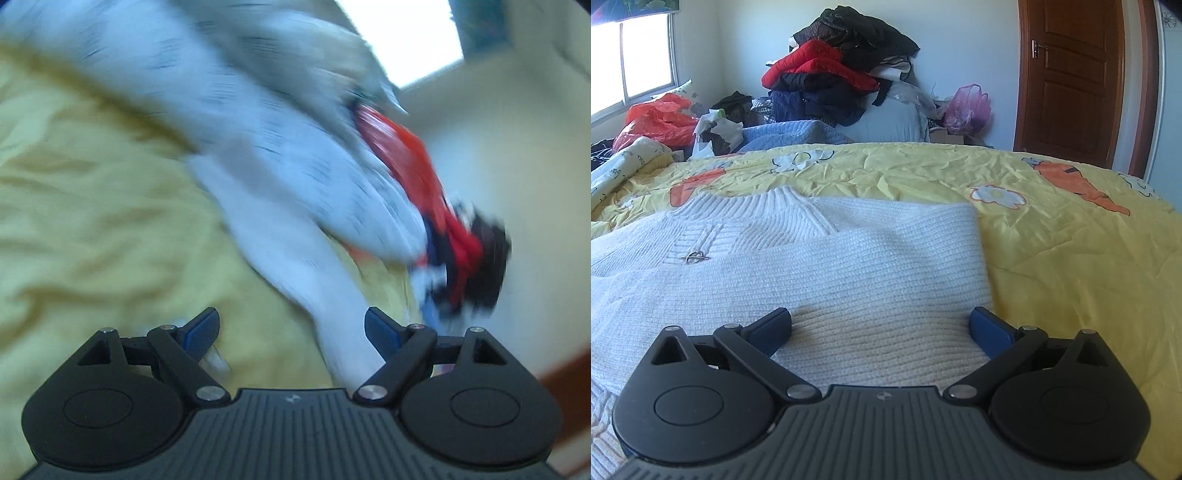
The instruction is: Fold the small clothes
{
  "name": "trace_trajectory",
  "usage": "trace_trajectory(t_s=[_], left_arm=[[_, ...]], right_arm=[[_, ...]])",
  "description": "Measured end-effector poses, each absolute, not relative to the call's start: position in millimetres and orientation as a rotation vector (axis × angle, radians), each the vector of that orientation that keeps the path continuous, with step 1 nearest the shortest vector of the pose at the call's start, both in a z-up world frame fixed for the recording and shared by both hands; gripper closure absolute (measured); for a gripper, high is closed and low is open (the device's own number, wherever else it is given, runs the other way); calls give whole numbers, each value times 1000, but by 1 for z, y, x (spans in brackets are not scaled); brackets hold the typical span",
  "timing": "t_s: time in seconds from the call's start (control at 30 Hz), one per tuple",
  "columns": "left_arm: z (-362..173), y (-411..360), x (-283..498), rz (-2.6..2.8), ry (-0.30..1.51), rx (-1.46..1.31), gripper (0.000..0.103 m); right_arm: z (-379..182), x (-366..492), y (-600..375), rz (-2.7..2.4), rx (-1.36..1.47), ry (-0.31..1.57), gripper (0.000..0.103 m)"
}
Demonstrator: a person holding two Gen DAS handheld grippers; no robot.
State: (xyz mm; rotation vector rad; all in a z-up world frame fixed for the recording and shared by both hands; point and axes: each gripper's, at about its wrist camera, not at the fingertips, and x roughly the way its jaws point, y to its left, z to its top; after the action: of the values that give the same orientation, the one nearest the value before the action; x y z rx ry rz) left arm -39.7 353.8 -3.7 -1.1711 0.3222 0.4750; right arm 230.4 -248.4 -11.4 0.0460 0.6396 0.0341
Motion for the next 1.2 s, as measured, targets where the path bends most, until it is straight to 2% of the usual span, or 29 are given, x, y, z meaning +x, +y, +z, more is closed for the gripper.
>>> trace_trajectory(t_s=[0.2, 0.3, 0.33, 0.37, 0.4, 0.43, 0.47, 0.57, 0.67, 0.77, 0.87, 1.07, 1.2], left_arm=[[-5, 381, -16, 512, 279, -1176, 17], [-4, 396, 2, 560, 278, -1137, 21], [-2, 398, 8, 574, 289, -1108, 33], [-1, 399, 16, 595, 318, -1068, 57], [-2, 398, 24, 613, 362, -1029, 68], [-3, 396, 29, 633, 398, -987, 87], [-3, 394, 34, 655, 422, -935, 92], [8, 380, 42, 693, 430, -822, 94], [36, 352, 46, 649, 336, -726, 94], [69, 296, 57, 492, 259, -586, 94], [81, 226, 80, 258, 291, -506, 94], [44, 91, 112, -73, 467, -445, 94], [7, 52, 124, -117, 602, -434, 94]], right_arm=[[-11, 230, -248, 33, 53, 634, 4], [-11, 230, -248, 34, 56, 633, 4], [-11, 230, -248, 34, 58, 633, 4], [-11, 230, -248, 34, 59, 633, 4], [-11, 230, -248, 35, 60, 633, 4], [-11, 230, -248, 34, 60, 632, 4], [-11, 230, -248, 34, 59, 632, 4], [-11, 230, -248, 35, 61, 632, 4], [-12, 230, -248, 35, 61, 631, 4], [-11, 229, -249, 36, 67, 629, 4], [-11, 229, -249, 37, 75, 626, 4], [-11, 228, -251, 42, 92, 619, 4], [-12, 228, -252, 44, 101, 617, 4]])
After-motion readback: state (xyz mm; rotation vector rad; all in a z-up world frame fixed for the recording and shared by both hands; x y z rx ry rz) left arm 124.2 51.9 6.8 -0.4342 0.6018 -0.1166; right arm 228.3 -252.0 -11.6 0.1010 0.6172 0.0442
